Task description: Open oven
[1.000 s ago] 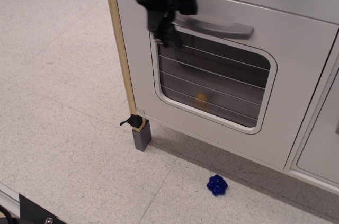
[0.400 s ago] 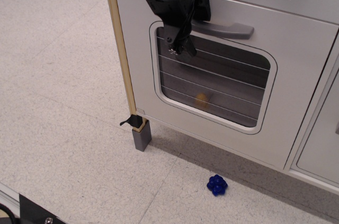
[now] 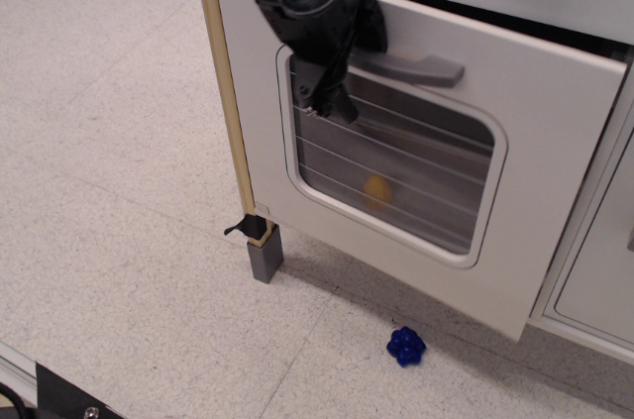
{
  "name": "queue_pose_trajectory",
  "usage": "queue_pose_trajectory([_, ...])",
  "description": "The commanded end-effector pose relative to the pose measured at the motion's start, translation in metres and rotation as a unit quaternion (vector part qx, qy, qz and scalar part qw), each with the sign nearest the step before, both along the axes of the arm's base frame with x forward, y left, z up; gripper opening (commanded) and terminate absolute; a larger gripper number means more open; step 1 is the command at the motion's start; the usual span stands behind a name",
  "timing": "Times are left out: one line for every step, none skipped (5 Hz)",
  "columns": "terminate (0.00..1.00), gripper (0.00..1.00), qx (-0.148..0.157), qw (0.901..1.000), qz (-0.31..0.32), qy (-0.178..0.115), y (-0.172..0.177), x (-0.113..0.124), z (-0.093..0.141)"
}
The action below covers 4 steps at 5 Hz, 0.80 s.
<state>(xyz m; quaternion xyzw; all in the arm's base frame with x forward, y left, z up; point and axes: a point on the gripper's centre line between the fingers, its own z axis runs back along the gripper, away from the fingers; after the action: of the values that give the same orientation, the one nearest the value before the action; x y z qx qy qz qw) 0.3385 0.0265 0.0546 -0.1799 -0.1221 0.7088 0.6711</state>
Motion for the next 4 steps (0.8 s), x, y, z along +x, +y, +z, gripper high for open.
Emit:
queue_pose_trajectory([0.00, 1.00, -0.009, 0.9995, -0.025, 0.020, 0.031, -0.032, 0.009])
queue_pose_trajectory([0.00, 1.00, -0.004, 0.9987, -0.044, 0.025, 0.037, -0.042, 0.019])
queue_pose_trajectory([0.00, 1.00, -0.001, 0.9955, -0.093, 0.019, 0.027, -0.036, 0.043])
queue_pose_trajectory([0.00, 1.00, -0.002, 0.9913, -0.131, 0.013, 0.008, -0.026, 0.073])
